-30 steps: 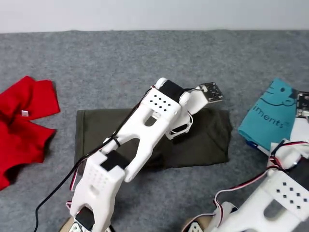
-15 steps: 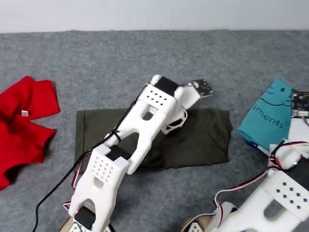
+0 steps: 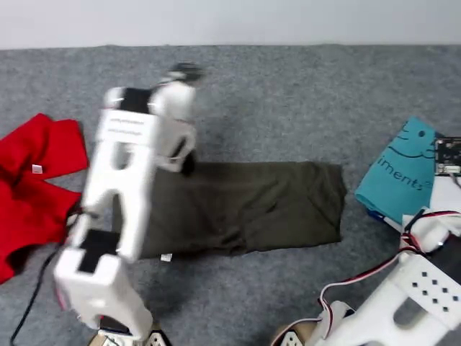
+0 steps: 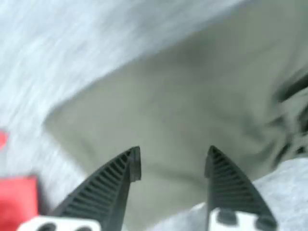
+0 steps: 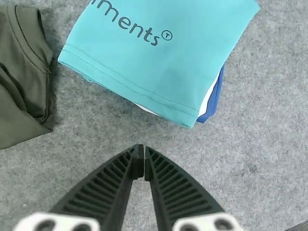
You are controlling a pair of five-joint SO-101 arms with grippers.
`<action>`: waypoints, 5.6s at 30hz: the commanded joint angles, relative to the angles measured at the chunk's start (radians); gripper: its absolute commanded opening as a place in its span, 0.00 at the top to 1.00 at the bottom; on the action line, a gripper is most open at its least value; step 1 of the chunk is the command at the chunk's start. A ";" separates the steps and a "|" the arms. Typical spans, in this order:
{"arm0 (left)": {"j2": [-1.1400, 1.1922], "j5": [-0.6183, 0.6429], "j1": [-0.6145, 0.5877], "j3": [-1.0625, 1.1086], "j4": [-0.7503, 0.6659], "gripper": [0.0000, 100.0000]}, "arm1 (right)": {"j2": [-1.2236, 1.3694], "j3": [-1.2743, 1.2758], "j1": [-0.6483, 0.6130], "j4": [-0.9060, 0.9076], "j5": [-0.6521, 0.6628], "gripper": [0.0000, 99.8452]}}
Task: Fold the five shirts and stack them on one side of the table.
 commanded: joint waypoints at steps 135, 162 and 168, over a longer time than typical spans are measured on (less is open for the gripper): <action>0.040 -0.069 0.391 0.177 -0.091 0.98 | -0.013 0.069 -0.008 -0.073 0.003 0.99; 0.218 -0.003 0.841 0.061 -0.199 0.98 | -0.013 0.069 -0.007 -0.081 0.009 0.99; 0.216 -0.003 0.824 -0.053 -0.066 0.99 | -0.013 0.068 -0.008 -0.082 0.009 0.99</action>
